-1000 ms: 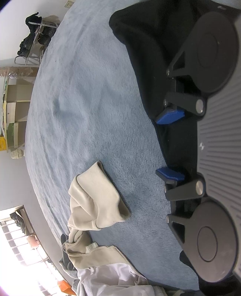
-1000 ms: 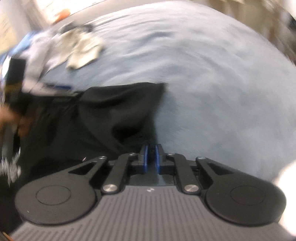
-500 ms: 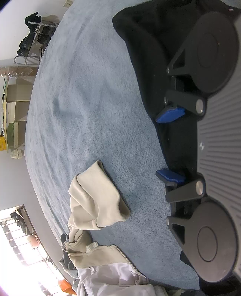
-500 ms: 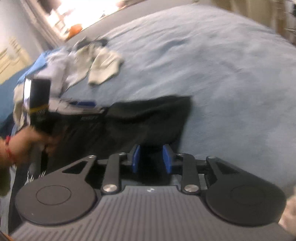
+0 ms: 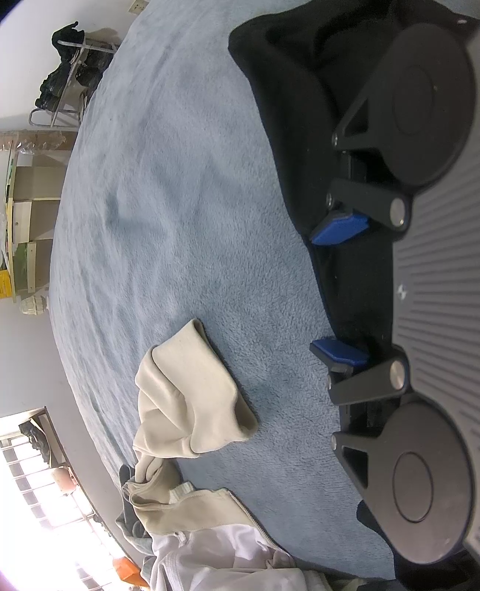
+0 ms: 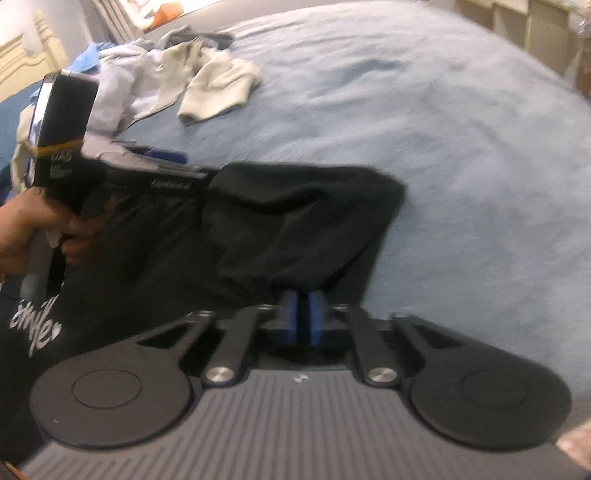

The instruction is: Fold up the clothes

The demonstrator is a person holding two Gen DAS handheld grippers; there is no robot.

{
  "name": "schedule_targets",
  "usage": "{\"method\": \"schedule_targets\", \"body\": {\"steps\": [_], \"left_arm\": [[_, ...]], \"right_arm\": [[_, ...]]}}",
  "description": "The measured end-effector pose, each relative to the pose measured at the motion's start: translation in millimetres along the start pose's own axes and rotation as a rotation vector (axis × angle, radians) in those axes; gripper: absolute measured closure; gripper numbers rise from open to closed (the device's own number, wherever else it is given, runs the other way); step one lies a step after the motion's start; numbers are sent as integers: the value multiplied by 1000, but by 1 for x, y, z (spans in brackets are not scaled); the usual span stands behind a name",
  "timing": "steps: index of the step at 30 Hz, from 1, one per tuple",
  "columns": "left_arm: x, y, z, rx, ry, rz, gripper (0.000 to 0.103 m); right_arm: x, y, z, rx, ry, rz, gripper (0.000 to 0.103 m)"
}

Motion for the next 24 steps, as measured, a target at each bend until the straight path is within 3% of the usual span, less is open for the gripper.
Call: {"method": "schedule_targets", "body": {"steps": [6,10,12,14,15,19,20,22,24], "left_arm": [[1,0,0,2,5,-6,44],[1,0,0,2,7,-9,44],[1,0,0,2,8,-10,44],[1,0,0,1,9,-10,44],[1,0,0,0,9,-9,44],[1,0,0,-1,8,-9,44],[1,0,0,-1,7,-8,43],[1,0,0,-1,5,-7,43],[1,0,0,-1,4,-5,42]], "right_arm": [[38,-6,20,51,-203,-104,103],[40,-5,26,98,-78,-196,99],[34,-1,27,129,36,-229,84],[36,3,19,131,89,-276,61],[37,5,16,130,112,-300,60],[47,6,-3,90,164,-377,65],[47,7,-5,85,166,-374,80],[46,10,-6,90,149,-343,97],[46,11,2,124,121,-329,100]]}}
Point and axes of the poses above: each gripper's, at about its wrist camera, not at the fingertips, and z roughly against the way its jaws point, x to its right, y to its top, the point moved 4 cm from there along -z, roughly the way its jaws point, and after that the axes turned 12 degrees about y, right-handed, at the moved point
